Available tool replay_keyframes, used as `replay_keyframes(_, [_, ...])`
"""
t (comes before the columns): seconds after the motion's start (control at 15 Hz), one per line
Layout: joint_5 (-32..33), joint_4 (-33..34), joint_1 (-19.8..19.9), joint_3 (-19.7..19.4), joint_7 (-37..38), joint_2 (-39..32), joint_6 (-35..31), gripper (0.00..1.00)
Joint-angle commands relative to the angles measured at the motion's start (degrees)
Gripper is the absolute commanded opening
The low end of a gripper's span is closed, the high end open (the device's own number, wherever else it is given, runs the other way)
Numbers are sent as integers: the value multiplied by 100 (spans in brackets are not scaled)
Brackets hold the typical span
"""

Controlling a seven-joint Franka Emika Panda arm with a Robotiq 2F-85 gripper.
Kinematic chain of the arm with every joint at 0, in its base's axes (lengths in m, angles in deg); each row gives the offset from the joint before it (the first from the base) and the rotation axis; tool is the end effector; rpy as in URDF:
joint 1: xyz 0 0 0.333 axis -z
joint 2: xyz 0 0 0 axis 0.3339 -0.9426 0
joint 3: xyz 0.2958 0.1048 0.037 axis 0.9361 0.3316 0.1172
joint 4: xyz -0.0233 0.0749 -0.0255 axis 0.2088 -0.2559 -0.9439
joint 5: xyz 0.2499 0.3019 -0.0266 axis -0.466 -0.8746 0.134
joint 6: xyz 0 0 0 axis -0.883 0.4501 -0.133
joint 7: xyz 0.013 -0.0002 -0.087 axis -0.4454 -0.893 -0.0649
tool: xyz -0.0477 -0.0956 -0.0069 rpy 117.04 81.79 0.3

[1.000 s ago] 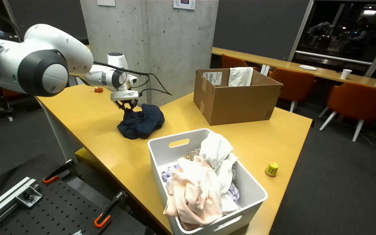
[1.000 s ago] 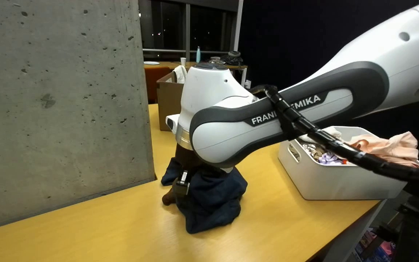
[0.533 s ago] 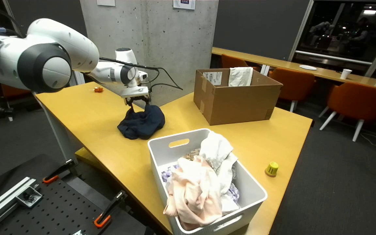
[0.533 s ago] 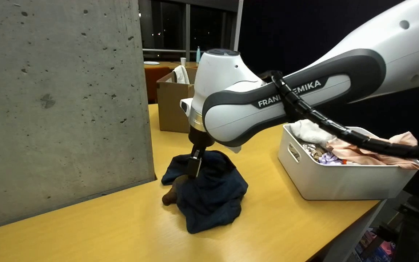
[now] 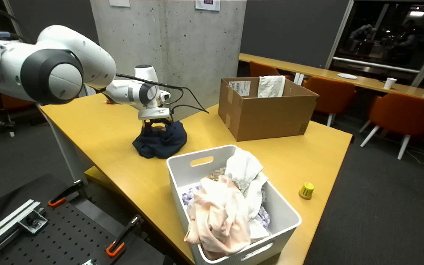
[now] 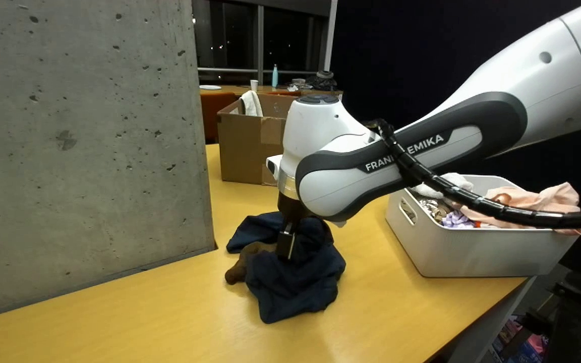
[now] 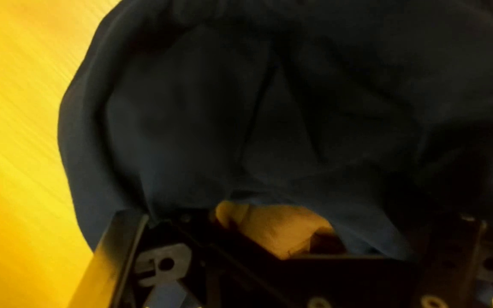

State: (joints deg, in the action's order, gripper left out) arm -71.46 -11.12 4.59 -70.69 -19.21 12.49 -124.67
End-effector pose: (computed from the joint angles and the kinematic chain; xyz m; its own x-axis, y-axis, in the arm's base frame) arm 0.7589 0.2107 0.1054 0.7501 0.6505 0.1195 0.6344 -0.7587 0.1480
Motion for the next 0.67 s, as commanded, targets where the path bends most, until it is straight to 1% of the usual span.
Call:
replay_keyframes(0.0, [78,-438,-21,-66,40,138,-482,100])
replay_keyframes(0.33, [265,-592,-267,-387,180,37,-1439,100])
replay_keyframes(0.6, [257,-623,-416,-562,238,-38,-1839,100])
